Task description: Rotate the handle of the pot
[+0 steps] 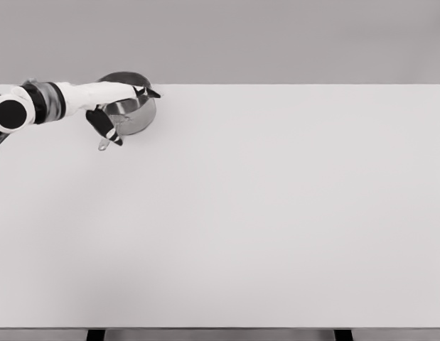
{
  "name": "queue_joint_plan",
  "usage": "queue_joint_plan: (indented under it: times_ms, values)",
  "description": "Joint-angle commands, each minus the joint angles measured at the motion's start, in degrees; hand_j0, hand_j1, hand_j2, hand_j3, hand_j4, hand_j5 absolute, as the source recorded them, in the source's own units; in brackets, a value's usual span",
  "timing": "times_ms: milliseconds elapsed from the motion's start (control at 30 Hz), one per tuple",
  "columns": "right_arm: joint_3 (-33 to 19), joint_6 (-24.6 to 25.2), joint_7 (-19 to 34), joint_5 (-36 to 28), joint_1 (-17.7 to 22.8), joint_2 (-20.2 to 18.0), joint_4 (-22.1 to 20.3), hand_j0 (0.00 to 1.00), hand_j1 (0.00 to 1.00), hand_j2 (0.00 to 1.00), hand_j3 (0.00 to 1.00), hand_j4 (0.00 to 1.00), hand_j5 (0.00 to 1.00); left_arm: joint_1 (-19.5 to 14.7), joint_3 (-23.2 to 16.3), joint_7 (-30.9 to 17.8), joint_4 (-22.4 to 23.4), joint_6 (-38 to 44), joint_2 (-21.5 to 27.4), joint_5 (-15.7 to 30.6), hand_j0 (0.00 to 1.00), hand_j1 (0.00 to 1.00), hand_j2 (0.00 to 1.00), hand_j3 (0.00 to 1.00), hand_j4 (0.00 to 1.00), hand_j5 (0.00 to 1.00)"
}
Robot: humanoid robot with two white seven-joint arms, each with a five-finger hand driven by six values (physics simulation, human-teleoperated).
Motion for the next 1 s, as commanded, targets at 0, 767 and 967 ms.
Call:
queue_joint_plan:
  times_ms: [0, 767, 967]
  values:
    - [0.0, 0.0, 0.0, 0.1, 0.0, 0.0, 0.0, 1.0, 1.0, 1.0, 1.0, 1.0, 1.0, 0.0, -3.4, 0.7, 3.2, 5.9, -0.3, 3.4, 1.0, 1.0, 1.0, 1.0, 1.0, 1.0]
    - [0.0, 0.0, 0.0, 0.0, 0.0, 0.0, 0.0, 1.0, 1.0, 1.0, 1.0, 1.0, 1.0, -0.4, -2.6, 1.2, 2.5, -0.1, -1.8, -10.0, 1.0, 1.0, 1.0, 1.0, 1.0, 1.0]
    - [0.0, 0.0, 0.0, 0.1, 0.0, 0.0, 0.0, 1.0, 1.0, 1.0, 1.0, 1.0, 1.0, -0.4, -2.3, 1.2, 2.9, -0.5, -1.5, -10.3, 1.0, 1.0, 1.0, 1.0, 1.0, 1.0]
